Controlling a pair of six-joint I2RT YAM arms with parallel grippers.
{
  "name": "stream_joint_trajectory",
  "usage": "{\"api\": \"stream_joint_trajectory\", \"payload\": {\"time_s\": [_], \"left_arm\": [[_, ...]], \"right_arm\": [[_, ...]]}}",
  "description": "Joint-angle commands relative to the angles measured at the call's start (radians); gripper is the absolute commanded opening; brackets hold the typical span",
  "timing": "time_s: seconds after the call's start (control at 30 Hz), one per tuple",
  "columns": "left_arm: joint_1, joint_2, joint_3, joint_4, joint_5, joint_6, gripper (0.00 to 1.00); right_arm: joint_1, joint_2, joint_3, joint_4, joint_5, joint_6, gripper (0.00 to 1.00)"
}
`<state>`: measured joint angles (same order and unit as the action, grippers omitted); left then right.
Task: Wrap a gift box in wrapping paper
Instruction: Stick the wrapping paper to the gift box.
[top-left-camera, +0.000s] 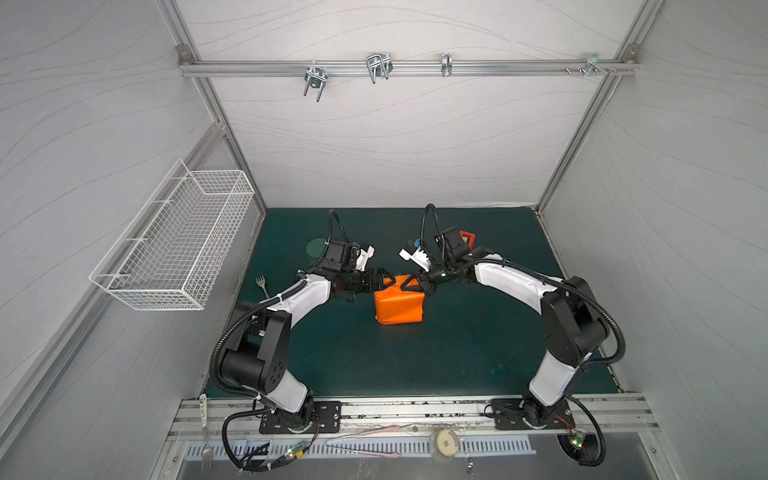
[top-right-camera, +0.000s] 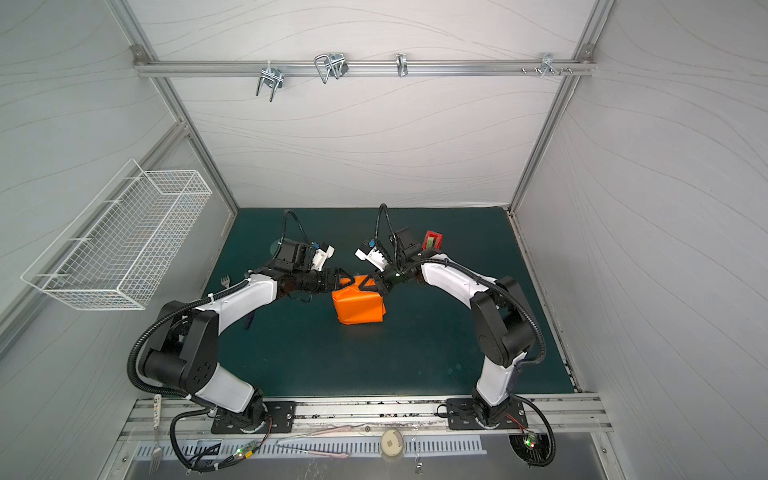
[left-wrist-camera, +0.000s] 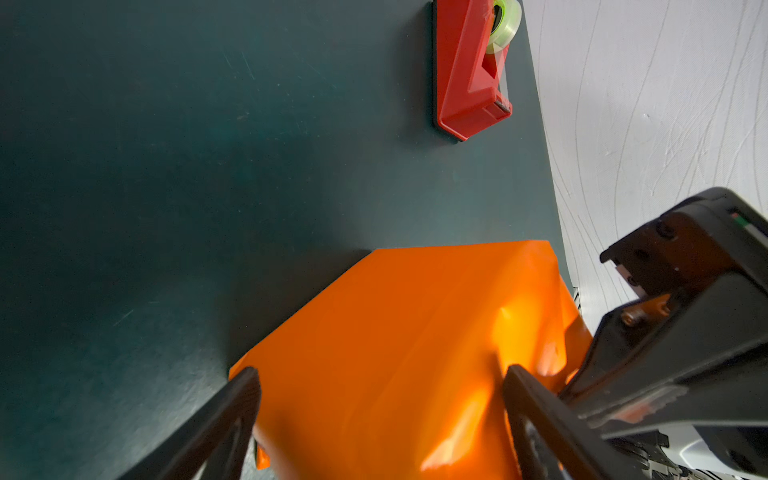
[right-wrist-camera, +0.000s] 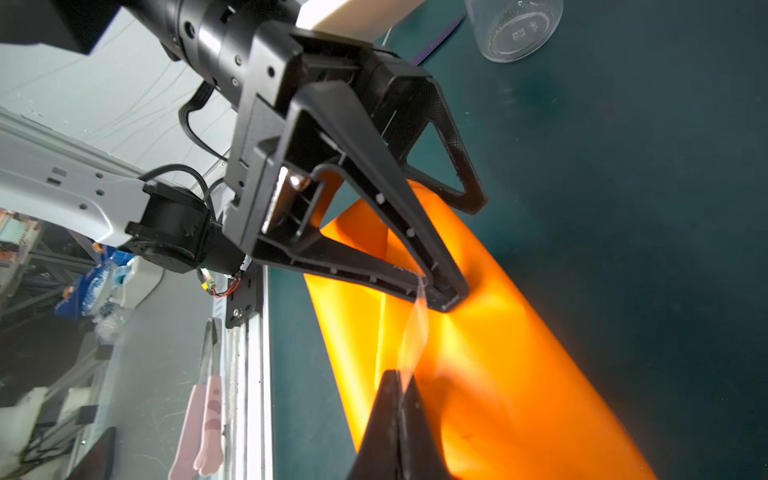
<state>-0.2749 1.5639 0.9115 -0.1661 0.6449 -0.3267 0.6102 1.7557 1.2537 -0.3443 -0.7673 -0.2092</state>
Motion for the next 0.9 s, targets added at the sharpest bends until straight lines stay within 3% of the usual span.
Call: {"api": "stream_joint_trajectory", "payload": {"time_s": [0.0,0.2,0.53,0.87], "left_arm": [[-0.006,0.024,-0.035,-0.098,-0.053,0.026,0.92],[-0.006,0.024,-0.035,-0.097,-0.047,0.025,0.92],[-0.005,0.028,-0.031,-0.098,-0.033,0.020,0.92],[-0.004,-0.001,-0.028,-0.095,-0.030,0.029,0.93]], "right_arm": [[-0.007,0.016,-0.018,-0.006,0.034,-0.106,0.00],[-0.010,0.019,-0.041,0.009,0.058,-0.157,0.01],[-0.011,0.007,-0.067,0.029,0.097,-0.246,0.20],[-0.010,-0.003,-0.099,0.035,0.116,-0.285,0.27]]}}
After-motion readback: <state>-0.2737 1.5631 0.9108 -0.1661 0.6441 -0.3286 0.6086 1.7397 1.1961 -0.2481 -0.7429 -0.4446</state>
